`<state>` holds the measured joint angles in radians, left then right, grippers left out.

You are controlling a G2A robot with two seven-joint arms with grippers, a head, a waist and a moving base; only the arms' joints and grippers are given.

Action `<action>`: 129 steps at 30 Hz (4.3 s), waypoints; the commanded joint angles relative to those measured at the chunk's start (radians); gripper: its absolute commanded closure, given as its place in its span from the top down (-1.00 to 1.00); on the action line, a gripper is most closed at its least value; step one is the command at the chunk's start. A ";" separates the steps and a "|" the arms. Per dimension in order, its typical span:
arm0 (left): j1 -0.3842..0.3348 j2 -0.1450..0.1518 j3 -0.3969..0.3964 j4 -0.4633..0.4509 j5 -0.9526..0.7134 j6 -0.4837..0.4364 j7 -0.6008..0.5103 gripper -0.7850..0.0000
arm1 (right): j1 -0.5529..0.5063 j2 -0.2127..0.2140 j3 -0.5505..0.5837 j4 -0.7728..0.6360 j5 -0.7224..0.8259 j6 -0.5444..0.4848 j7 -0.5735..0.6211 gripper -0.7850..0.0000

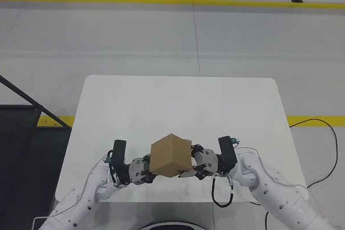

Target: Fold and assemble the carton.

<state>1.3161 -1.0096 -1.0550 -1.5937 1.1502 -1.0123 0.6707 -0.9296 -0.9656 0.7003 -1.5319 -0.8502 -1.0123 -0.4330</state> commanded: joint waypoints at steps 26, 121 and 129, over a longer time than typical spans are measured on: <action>0.010 0.021 -0.002 0.006 0.009 0.000 0.042 -1.00 | -0.042 0.004 0.059 -0.024 -0.032 0.000 -0.024 -1.00; 0.138 0.067 -0.213 0.018 -0.096 0.045 0.098 -1.00 | -0.300 0.040 0.225 -0.408 -0.478 0.630 -0.004 -1.00; 0.147 0.060 -0.232 0.016 -0.072 0.042 0.117 -1.00 | -0.290 0.031 0.284 -0.300 -0.156 0.369 -0.194 -1.00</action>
<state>1.4611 -0.9493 -1.2826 -1.5778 1.0777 -0.9700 0.7828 -1.2223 -0.9336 0.9813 -1.8496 -1.0698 -0.5766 -0.6125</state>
